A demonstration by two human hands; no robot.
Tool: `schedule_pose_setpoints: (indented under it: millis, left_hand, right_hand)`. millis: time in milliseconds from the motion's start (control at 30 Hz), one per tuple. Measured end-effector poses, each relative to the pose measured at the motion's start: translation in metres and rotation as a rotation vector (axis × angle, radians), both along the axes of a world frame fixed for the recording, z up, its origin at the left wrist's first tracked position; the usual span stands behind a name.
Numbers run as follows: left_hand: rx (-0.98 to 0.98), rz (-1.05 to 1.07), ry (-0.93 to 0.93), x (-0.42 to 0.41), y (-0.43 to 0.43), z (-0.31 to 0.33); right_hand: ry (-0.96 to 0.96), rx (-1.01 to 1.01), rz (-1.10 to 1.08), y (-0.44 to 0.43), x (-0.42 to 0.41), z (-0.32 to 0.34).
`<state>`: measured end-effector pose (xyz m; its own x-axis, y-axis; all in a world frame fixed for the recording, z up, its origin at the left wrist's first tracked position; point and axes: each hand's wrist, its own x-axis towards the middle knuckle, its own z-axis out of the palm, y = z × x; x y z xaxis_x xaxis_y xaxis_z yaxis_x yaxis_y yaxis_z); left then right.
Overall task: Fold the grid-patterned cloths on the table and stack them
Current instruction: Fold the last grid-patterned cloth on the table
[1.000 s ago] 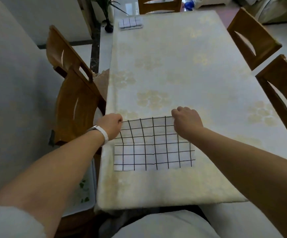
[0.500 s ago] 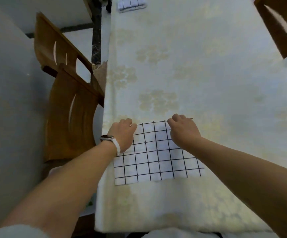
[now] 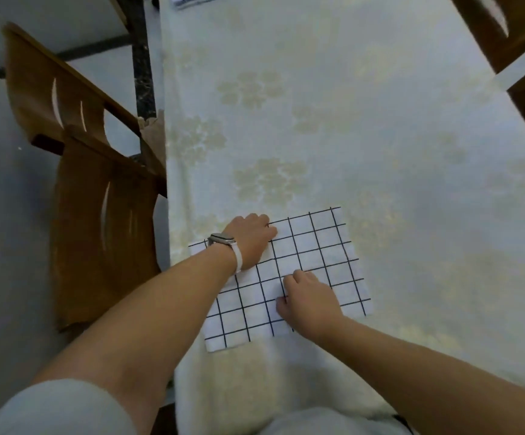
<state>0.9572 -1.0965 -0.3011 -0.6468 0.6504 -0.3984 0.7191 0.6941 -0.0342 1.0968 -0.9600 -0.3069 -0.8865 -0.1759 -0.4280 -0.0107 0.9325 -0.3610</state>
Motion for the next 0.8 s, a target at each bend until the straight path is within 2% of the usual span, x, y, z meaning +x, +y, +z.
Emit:
schedule_pose_setpoints:
  millis: [200,433,633,800]
  left_hand:
    - [0.057,0.017,-0.019,-0.005,-0.004,-0.009]
    - [0.005,0.082,-0.064,-0.011,-0.002,-0.006]
    - [-0.001,0.089,-0.026,0.001,-0.031,-0.005]
    - [0.056,0.131,0.012,0.040,-0.070,-0.009]
  right_hand:
    - [0.001,0.018,-0.059,-0.011,0.009,-0.011]
    - [0.037,-0.005,-0.089,-0.016,0.011,-0.014]
    - [0.074,0.079,-0.027,0.000,-0.002,-0.012]
    - [0.137,0.204,0.127,0.017,-0.022,-0.011]
